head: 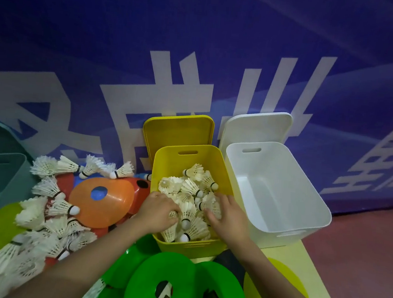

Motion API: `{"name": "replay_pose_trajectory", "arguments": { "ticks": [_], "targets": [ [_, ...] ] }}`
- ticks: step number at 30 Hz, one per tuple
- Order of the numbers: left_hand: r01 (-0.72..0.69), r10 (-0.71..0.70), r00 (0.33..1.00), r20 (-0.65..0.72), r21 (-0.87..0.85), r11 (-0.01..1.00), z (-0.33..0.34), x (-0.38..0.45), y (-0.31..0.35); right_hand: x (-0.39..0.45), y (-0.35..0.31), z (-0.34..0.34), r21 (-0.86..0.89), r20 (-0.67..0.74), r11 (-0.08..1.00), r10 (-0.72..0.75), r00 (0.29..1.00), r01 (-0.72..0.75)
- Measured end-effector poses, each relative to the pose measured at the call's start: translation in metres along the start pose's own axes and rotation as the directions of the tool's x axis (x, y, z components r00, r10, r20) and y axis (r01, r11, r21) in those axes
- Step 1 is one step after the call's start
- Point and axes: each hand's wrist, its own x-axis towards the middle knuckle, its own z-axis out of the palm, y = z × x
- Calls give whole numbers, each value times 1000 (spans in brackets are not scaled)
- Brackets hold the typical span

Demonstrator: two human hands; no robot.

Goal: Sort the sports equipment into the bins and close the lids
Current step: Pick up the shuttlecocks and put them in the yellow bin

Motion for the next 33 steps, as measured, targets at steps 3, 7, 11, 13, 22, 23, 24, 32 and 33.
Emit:
{"name": "replay_pose_trajectory", "arguments": {
  "ticks": [3, 7, 11, 13, 22, 23, 24, 32, 33],
  "targets": [
    [26, -125, 957, -263, -351, 936, 11, -2, -8, 2, 1, 1, -94, 48, 995, -8, 999, 13],
    [196, -496, 814, -303, -660, 725, 8, -3, -20, 11, -3, 0, -195, 163, 980, 5, 987, 27],
    [278, -620, 778, 106, -942, 188, 5, 1, -23, 27, -1, 0, -187, 241, 982, 5, 971, 41],
    [257, -623, 776, 104, -953, 161, 5, 0, -22, 35, -2, 5, -204, 280, 978, 26, 960, 33],
    [185, -634, 773, -9, -953, 239, 15, 2, -26, 44, -2, 32, -339, 487, 941, 158, 859, 19],
    [184, -634, 774, -14, -952, 246, 17, 3, -27, 43, -1, 33, -312, 520, 950, 155, 840, 17],
    [184, -636, 772, -16, -951, 247, 18, 4, -28, 42, 0, 36, -281, 561, 959, 152, 814, 15],
    [203, -640, 767, -33, -935, 291, 21, 6, -30, 44, 1, 31, -311, 498, 948, 103, 861, 66],
    [209, -638, 770, -32, -931, 300, 22, 5, -30, 44, -2, 28, -310, 457, 949, 102, 884, 50]
  ]
}}
